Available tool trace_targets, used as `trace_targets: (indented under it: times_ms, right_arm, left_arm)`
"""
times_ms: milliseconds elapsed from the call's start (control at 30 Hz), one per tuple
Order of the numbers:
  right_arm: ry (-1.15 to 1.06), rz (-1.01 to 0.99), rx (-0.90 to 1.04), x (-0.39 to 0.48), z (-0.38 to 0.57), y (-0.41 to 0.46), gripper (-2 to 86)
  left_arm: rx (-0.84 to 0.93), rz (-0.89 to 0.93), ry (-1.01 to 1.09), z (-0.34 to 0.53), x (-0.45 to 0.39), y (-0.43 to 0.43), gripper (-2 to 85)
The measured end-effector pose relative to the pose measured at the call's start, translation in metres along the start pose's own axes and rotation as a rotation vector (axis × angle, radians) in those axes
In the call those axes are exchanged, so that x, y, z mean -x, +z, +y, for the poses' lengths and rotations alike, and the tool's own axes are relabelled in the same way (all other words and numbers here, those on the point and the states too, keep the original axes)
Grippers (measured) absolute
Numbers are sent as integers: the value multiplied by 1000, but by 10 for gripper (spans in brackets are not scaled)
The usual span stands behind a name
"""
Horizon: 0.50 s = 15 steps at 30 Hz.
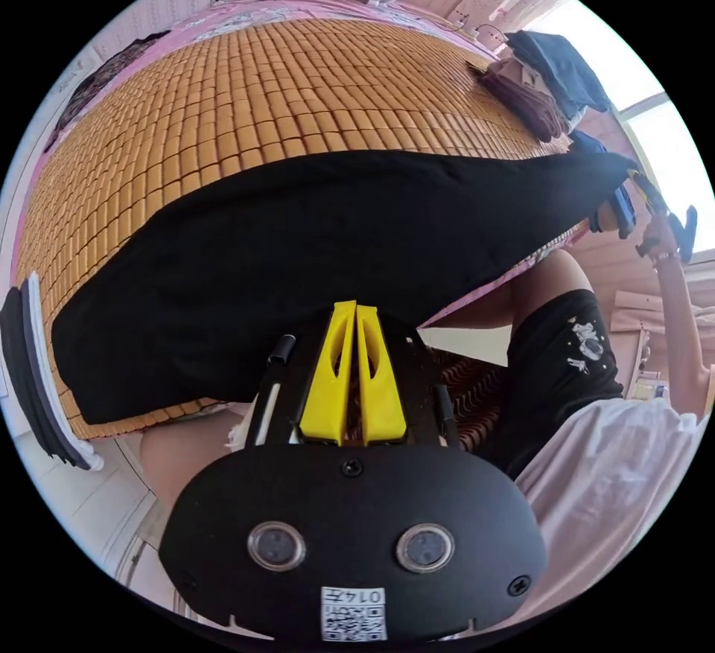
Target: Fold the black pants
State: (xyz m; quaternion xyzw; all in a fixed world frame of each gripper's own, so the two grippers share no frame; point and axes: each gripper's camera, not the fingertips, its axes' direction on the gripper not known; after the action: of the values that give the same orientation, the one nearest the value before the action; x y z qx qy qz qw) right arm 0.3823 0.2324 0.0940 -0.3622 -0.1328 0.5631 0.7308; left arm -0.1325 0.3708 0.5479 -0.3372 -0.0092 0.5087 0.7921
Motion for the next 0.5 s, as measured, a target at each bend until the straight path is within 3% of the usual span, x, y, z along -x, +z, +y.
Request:
trace_targets:
  times_ms: [100,233,367,500]
  right_arm:
    - [-43,-32,-134,-1,-19,-39,23]
    - [-179,-164,-232,30,-38,-78,23]
    - [-346,-358,-215,92,-39,-74,26]
    - [-581,-667,-108,204,-8,-38,33]
  left_arm:
    - [5,24,97,-15,-29,10,-10]
    - [-24,196,168,-33,-54,25,-10]
    - [-118,365,128,-27,-41,14,-10]
    - [-217,285,44,15,4,-28,-9]
